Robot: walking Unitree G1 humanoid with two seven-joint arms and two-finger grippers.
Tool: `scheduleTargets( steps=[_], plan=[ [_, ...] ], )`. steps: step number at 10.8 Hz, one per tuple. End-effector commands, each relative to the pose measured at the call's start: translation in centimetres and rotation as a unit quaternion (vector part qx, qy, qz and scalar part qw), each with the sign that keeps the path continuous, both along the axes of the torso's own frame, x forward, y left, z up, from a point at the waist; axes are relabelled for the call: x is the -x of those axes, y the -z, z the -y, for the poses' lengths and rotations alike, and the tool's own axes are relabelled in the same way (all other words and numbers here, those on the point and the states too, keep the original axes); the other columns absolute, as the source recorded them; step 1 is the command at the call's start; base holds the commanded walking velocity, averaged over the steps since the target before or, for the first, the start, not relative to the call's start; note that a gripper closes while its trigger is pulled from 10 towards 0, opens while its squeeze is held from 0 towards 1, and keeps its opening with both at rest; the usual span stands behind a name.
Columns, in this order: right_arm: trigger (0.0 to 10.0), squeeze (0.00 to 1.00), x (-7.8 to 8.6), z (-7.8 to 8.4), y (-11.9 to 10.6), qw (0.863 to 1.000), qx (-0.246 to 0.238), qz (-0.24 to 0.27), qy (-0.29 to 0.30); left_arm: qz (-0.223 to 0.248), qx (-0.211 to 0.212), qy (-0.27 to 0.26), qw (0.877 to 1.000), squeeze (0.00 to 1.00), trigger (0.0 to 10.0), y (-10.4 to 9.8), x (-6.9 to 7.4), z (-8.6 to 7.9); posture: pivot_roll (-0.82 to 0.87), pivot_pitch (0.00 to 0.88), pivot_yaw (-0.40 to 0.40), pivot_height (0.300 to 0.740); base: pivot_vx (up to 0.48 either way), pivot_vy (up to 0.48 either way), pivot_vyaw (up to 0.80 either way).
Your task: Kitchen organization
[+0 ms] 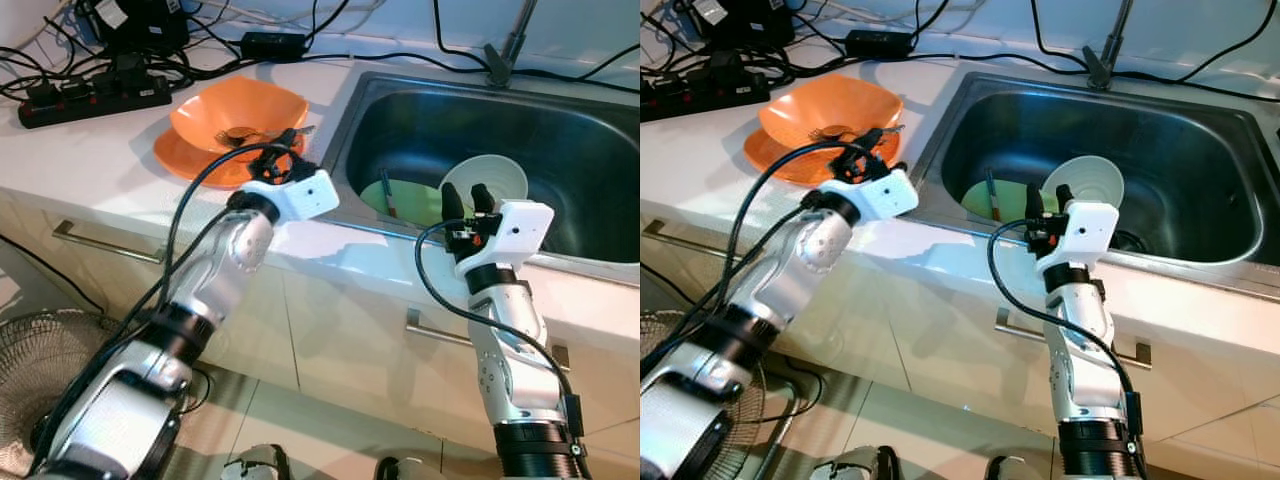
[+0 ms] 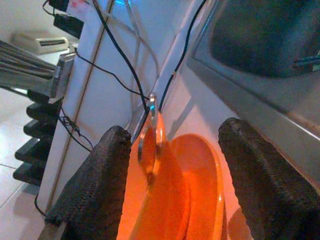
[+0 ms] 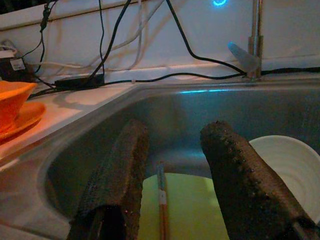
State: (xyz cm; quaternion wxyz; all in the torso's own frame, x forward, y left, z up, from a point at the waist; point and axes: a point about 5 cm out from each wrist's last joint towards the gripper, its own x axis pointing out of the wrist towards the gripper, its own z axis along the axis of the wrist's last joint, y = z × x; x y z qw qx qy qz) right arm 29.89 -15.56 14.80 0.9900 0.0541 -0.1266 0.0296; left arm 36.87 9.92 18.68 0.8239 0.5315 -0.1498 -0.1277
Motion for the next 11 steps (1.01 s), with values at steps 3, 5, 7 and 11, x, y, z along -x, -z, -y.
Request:
scheduleTargets(
  steps=[3,5,7,11],
  plan=[
    [10.0,0.0,-0.19,0.0,0.64,1.0,-0.007,-0.017,0.003,0.013,-0.007,-0.007,1.0,0.0,0.0,-0.63,-0.7,-0.09,0.02,0.088,0.035,0.74,0.0,0.0,0.0],
    [10.0,0.0,-0.24,0.02,0.71,1.0,-0.006,-0.019,0.005,0.013,-0.008,-0.007,1.0,0.0,0.0,-0.68,-0.72,-0.12,0.02,0.083,0.034,0.74,0.0,0.0,0.0],
    [10.0,0.0,-0.26,0.05,0.91,1.0,-0.007,-0.022,0.005,0.014,-0.01,-0.005,1.0,0.0,0.0,-0.46,-0.76,0.01,0.02,0.071,0.035,0.74,0.0,0.0,0.0],
    [10.0,0.0,-0.27,-0.05,1.09,1.0,-0.007,-0.024,0.004,0.035,-0.011,-0.004,0.999,0.0,0.0,-1.11,-0.67,-0.15,0.03,0.052,0.036,0.74,0.0,0.0,0.0]
  ],
)
